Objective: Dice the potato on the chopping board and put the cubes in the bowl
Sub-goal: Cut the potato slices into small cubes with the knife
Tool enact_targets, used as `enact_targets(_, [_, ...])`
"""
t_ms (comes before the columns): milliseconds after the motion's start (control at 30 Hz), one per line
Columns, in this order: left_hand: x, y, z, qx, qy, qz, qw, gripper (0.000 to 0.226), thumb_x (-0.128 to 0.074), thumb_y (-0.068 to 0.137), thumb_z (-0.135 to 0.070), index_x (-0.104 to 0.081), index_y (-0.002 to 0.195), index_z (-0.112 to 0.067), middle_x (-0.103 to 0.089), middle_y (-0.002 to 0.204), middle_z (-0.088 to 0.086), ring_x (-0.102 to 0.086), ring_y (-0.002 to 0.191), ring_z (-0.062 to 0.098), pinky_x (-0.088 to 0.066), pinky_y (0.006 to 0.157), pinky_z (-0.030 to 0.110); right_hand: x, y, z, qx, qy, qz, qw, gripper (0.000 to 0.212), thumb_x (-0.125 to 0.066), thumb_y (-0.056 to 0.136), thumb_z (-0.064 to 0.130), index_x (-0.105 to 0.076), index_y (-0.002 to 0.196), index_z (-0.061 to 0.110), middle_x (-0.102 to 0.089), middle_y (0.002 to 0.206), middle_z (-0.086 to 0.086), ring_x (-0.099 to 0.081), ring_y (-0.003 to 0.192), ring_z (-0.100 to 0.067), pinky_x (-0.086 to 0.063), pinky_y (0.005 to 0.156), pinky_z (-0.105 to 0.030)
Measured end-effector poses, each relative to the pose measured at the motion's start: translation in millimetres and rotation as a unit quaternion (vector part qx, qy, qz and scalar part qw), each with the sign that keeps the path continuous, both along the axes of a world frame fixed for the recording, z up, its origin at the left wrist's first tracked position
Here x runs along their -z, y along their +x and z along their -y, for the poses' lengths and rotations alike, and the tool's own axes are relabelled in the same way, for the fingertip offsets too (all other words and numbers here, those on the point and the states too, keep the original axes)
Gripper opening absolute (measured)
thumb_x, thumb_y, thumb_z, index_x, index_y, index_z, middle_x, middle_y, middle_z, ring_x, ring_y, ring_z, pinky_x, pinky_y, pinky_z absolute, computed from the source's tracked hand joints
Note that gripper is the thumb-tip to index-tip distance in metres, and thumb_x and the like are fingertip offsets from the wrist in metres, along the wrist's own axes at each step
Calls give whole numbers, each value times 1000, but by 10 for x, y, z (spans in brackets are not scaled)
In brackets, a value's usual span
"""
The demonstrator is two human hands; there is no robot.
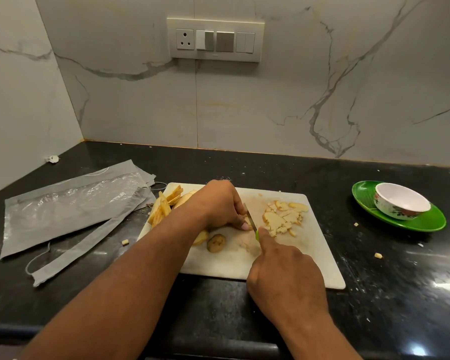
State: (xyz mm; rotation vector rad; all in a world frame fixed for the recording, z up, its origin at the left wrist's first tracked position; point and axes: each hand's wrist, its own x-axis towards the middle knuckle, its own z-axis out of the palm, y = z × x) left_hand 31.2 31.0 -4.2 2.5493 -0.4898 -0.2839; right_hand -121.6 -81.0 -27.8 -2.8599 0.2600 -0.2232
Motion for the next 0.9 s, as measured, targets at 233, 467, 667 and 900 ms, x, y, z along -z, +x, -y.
enact_targets(233, [-1,22,-13,-22,1,-17,1000,31,-91,75,-34,-83,103,-21,-77,94,-5,-69,90,13,-57,79,27,-5,-11,-44,2,-47,-39,998,67,-36,96,29,-11,158,29,-59,109,-2,-47,79,-18,-38,67,-32])
enact_targets(467, [8,38,-10,-19,7,-16,1000,33,-91,76,-37,-83,104,-21,-77,95,-4,-68,91,13,-59,83,30,-83,-410,-11,4,-51,-79,996,66,-32,97,32,-6,157,35,-59,106,-1,-57,90,-21,-43,75,-34])
enact_targets(667, [-53,-3,-12,-7,75,40,996,37,-86,77,-51,-80,94,-18,-74,86,-1,-67,84,16,-53,68,25,-245,-387,18,18,-67,-60,996,62,-31,98,35,-11,157,36,-61,120,0,-57,95,-22,-41,77,-35])
enact_targets(900, [-31,-15,-27,5,73,30,997,26,-84,84,-40,-81,95,-16,-74,86,1,-68,85,17,-58,74,27,-89,40,-87,6,-49,-20,999,63,-35,97,28,-19,157,30,-59,112,-2,-43,79,-18,-36,69,-32])
